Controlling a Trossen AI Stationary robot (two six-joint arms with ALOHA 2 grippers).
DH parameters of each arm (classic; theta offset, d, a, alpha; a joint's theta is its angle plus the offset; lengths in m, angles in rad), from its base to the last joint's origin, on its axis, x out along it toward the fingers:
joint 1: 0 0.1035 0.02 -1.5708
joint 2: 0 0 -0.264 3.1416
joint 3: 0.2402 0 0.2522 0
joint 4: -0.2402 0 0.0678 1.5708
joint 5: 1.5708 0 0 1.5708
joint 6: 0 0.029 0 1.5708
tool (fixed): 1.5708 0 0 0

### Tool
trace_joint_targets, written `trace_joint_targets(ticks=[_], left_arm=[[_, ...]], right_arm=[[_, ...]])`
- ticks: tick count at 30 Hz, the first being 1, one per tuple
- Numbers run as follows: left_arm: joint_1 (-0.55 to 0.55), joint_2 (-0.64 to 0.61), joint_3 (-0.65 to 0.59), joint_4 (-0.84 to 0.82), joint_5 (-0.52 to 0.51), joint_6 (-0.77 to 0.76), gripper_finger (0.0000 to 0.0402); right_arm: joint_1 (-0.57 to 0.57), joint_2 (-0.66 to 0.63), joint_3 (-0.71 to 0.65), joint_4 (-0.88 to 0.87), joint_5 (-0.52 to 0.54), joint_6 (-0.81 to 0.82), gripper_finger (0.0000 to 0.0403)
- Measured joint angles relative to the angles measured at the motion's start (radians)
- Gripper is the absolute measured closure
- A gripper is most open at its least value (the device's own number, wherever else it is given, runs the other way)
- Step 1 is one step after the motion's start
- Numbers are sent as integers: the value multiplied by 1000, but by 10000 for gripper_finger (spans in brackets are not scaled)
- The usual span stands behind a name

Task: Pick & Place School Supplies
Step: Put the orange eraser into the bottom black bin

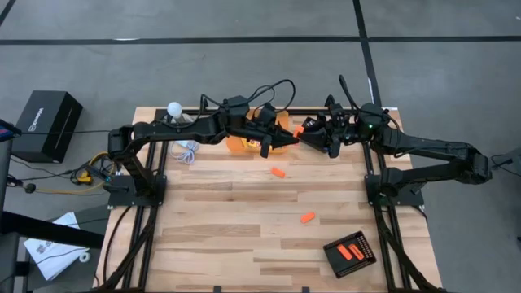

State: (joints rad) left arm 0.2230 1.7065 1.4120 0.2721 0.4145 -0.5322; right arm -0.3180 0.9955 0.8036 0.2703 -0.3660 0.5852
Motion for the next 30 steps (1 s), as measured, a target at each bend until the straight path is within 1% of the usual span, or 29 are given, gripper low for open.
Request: trace_joint_targets(ticks=[24,27,30], left_arm=[[-23,0,0,6,-5,-11,376],[-27,6,0,15,-5,-25,376],[-33,9,0,8,-6,-27,376]], right_arm=[[2,0,0,18,-1,2,297],[3,0,0,27,-3,1,305],[3,12,0,46,-6,2,327]])
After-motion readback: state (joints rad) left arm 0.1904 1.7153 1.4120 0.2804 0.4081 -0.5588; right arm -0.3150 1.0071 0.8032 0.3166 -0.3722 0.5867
